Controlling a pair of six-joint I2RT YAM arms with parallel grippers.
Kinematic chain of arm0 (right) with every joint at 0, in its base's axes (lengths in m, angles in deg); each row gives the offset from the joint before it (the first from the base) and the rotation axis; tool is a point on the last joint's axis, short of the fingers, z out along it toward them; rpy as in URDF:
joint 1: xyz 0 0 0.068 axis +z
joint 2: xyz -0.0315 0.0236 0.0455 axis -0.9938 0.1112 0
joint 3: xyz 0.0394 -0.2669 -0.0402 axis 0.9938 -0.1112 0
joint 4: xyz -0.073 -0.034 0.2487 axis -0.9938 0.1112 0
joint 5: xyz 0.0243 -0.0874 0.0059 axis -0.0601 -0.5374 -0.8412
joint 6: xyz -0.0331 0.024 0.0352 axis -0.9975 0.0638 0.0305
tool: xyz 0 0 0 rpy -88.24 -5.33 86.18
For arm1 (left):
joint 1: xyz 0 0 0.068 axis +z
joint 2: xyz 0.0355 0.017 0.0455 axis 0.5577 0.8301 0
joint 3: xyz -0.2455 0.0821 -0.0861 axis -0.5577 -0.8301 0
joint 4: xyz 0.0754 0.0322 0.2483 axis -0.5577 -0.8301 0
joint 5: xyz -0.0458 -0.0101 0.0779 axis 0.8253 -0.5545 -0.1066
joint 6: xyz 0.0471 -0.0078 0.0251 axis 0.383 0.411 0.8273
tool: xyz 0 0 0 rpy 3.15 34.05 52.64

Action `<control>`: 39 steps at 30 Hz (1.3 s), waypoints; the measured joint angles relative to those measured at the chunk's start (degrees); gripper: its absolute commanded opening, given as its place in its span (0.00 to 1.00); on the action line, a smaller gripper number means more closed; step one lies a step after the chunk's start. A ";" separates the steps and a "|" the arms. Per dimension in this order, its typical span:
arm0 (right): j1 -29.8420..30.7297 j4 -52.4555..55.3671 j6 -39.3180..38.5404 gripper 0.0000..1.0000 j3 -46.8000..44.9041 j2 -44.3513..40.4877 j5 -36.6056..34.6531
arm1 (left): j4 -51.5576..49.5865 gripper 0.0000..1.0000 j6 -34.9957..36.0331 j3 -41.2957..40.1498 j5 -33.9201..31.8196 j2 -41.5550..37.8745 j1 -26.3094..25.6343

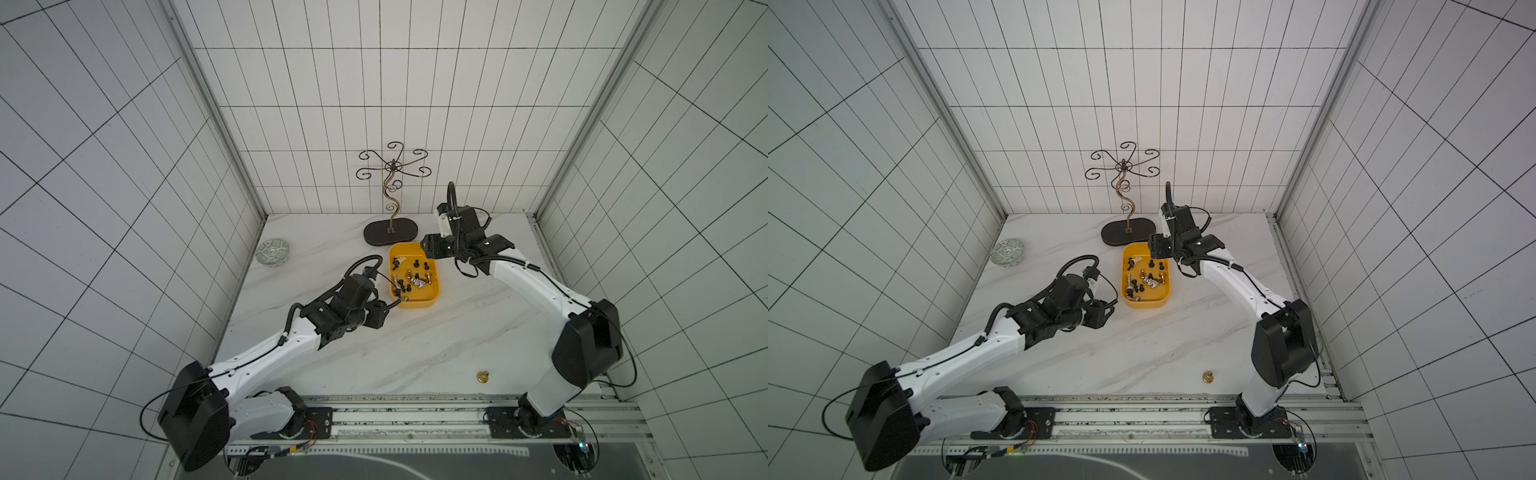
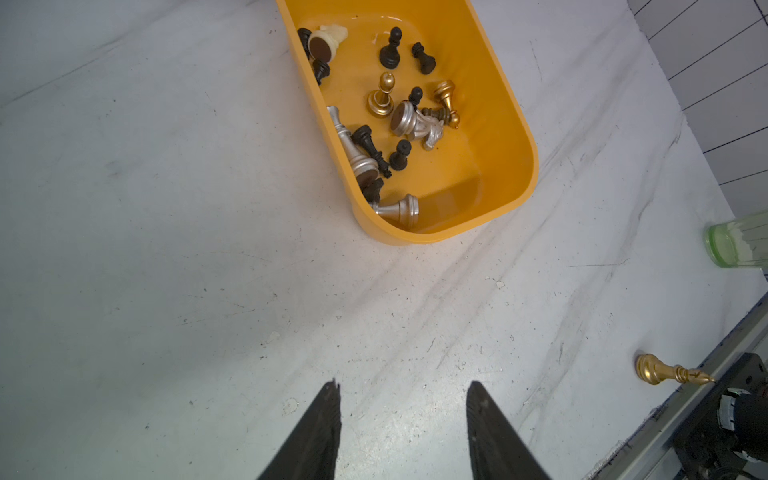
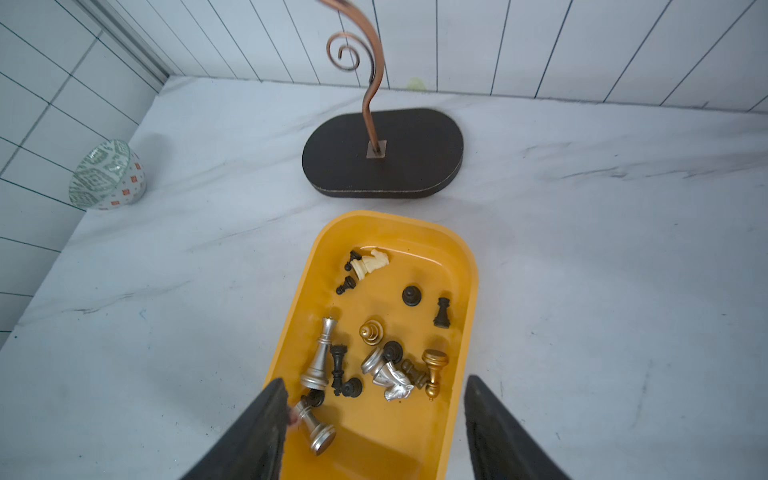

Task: Put the chess pieces into the storage box
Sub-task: Pick up the chess piece at the center of the board.

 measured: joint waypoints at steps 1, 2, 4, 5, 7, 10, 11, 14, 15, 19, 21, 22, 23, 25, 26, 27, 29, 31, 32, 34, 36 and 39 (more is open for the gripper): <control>-0.90 -0.33 0.31 0.67 -1.77 -2.34 0.17 | 0.11 0.50 0.13 0.09 0.00 0.24 -0.74; -1.62 -0.44 0.52 0.67 -3.39 -4.07 0.28 | 0.37 0.50 0.20 0.15 0.02 0.52 -1.44; -3.41 -0.35 1.01 0.67 -7.43 -7.52 0.66 | 1.11 0.50 0.59 0.42 0.02 1.38 -3.34; -4.33 -0.33 1.25 0.67 -9.25 -8.72 0.98 | 1.55 0.51 0.70 0.55 0.02 1.77 -4.33; -6.47 0.07 1.66 0.67 -12.96 -10.84 1.51 | 2.47 0.51 1.09 0.98 0.04 2.71 -6.86; -9.86 0.55 1.97 0.67 -17.73 -13.49 2.54 | 4.59 0.51 1.68 1.64 0.07 4.39 -11.15; -11.06 0.68 2.03 0.67 -19.04 -14.32 2.89 | 5.35 0.51 1.90 2.03 0.04 5.25 -12.72; -14.53 0.90 2.08 0.67 -22.34 -16.76 4.15 | 8.07 0.51 2.73 3.50 -0.04 8.92 -17.53; -15.76 0.87 2.08 0.67 -23.37 -17.55 4.70 | 8.96 0.51 3.17 4.13 -0.04 10.40 -19.17; -19.85 0.81 1.99 0.67 -26.56 -19.58 6.91 | 12.11 0.51 5.31 7.45 -0.02 17.00 -25.44; -21.35 0.57 1.86 0.67 -27.56 -19.82 7.80 | 13.38 0.50 6.45 9.73 0.09 20.17 -27.91; -22.12 0.46 1.79 0.67 -28.00 -19.91 8.28 | 13.99 0.51 6.99 10.88 0.17 21.70 -28.96; -22.73 0.35 1.66 0.67 -28.39 -20.00 8.68 | 14.38 0.51 7.45 12.00 0.28 22.99 -29.81; -24.06 0.11 1.46 0.67 -29.18 -20.28 9.49 | 15.43 0.51 8.52 14.86 0.63 26.25 -31.54; -24.59 0.09 1.38 0.67 -29.42 -20.41 9.81 | 15.69 0.50 9.01 16.26 0.85 27.74 -32.24; -25.16 -0.02 1.25 0.67 -29.66 -20.57 10.29 | 16.06 0.50 9.44 17.57 1.05 29.24 -32.89; -26.05 -0.17 0.94 0.67 -29.90 -20.74 10.84 | 16.41 0.50 10.27 19.96 1.44 32.00 -34.05; -26.71 -0.44 0.52 0.67 -30.05 -20.76 11.63 | 16.50 0.50 11.04 22.10 1.64 34.64 -35.17; -26.95 -0.48 0.39 0.66 -30.10 -20.76 11.87 | 16.55 0.50 11.28 22.75 1.66 35.56 -35.58; -27.52 -0.74 0.13 0.66 -30.18 -20.79 12.48 | 16.50 0.50 11.63 23.98 1.64 37.53 -36.37; -27.96 -1.11 -0.09 0.67 -30.29 -20.85 13.05 | 16.41 0.50 11.76 24.72 1.60 38.88 -36.89; -28.46 -1.33 -0.33 0.66 -30.40 -21.09 13.68 | 16.57 0.49 11.98 26.05 1.46 40.98 -37.42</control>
